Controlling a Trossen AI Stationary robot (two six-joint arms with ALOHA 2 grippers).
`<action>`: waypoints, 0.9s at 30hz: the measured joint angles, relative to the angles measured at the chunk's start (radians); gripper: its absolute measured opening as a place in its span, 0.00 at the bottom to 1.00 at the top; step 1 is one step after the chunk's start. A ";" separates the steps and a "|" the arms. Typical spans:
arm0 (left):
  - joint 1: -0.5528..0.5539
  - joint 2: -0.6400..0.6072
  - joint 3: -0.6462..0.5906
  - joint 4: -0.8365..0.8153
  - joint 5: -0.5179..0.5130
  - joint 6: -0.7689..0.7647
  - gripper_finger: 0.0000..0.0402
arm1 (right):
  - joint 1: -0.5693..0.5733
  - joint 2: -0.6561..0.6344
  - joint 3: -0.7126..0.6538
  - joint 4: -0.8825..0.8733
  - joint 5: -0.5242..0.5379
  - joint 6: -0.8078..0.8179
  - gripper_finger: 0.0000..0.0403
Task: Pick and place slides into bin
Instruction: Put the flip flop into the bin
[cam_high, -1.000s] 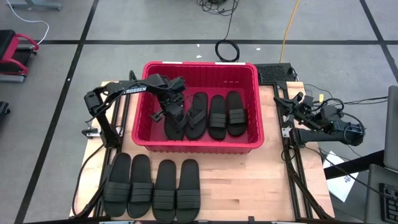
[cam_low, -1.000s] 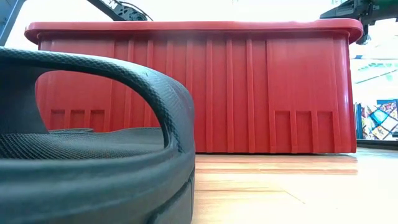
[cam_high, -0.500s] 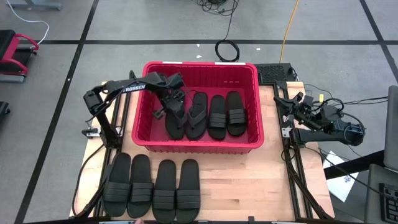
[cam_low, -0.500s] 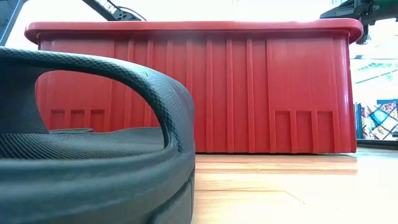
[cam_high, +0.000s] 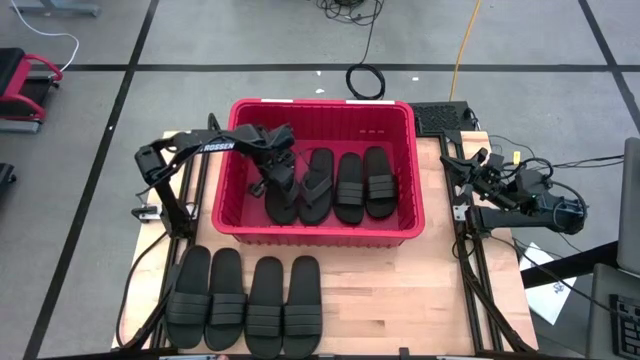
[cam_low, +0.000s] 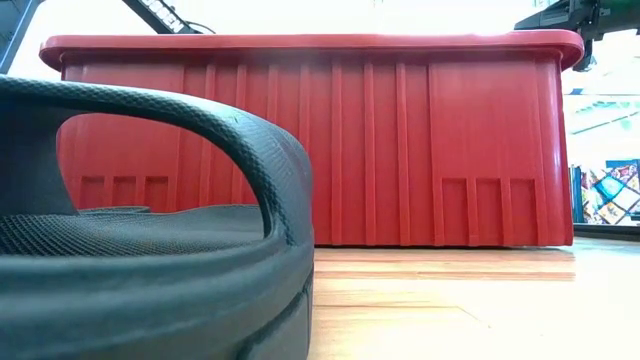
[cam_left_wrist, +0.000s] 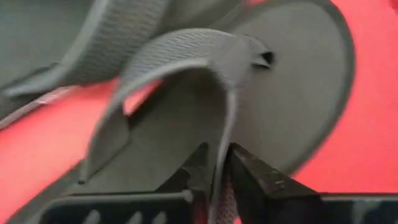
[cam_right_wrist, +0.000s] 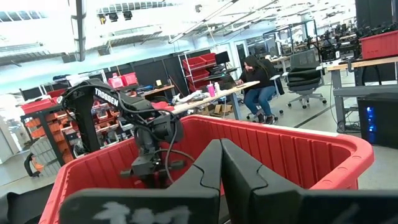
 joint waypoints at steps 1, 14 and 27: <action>-0.004 0.000 0.000 0.025 -0.002 -0.015 0.17 | 0.000 0.000 0.000 0.000 0.000 0.000 0.00; -0.016 0.000 0.012 0.103 -0.121 -0.216 0.49 | 0.000 0.000 0.000 0.016 0.000 0.000 0.00; -0.027 -0.156 0.013 0.099 -0.120 -0.163 0.57 | 0.000 0.000 0.000 0.015 0.000 -0.008 0.00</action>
